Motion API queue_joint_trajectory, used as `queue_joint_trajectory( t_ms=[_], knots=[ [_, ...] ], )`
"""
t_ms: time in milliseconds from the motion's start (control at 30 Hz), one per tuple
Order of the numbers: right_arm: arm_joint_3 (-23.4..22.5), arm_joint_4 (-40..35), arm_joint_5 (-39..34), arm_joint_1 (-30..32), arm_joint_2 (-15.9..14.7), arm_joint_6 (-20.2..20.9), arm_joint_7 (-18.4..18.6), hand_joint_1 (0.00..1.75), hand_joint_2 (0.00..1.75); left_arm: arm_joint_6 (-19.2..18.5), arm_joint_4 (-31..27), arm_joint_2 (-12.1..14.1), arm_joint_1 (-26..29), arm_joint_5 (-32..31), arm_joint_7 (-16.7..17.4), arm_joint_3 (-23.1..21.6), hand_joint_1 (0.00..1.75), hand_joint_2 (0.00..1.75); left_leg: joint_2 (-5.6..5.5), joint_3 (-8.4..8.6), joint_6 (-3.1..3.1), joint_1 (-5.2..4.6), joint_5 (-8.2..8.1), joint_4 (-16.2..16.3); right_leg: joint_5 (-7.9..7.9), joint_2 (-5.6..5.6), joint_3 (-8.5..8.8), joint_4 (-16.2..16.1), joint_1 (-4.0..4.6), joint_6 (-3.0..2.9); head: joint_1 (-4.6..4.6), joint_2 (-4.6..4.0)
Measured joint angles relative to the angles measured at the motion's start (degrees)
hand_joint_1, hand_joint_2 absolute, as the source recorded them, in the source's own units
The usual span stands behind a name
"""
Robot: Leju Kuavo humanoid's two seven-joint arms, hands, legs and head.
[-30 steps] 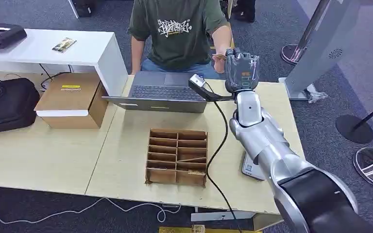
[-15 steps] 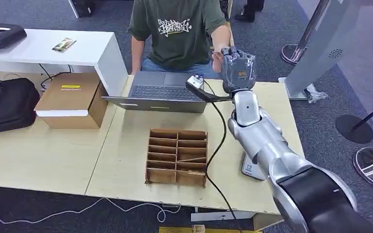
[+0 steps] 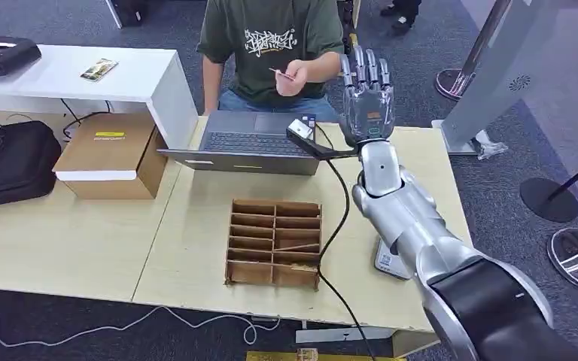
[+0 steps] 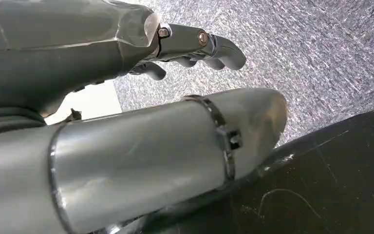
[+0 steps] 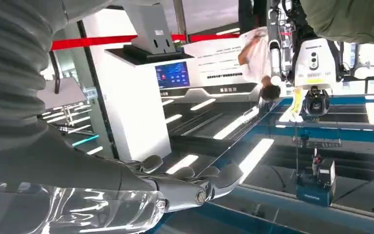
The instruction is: Pass the card to the sensor for recognition and then transmit it.
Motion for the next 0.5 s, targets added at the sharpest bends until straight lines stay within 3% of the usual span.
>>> queue_joint_trajectory(
  t_ms=[267,500],
  knots=[
    [4.26,-0.02,-0.02,0.06,-0.92,1.49,0.33,0.0,1.75,0.17,0.0,0.09,0.08,0.37,0.0,0.0,0.0,0.0,0.0,0.01,0.0,0.0,0.0,0.0,0.0,0.0,-0.01,-0.01,0.0,0.0,0.0,0.0],
    [5.75,-5.51,-0.02,4.0,-4.48,1.36,0.44,0.0,1.75,0.33,0.0,0.28,0.2,1.53,-0.15,0.0,0.0,0.0,-0.04,-0.01,0.01,0.0,0.0,0.01,0.0,-0.04,0.0,-0.05,0.0,0.01,0.0,0.0]
  ],
)
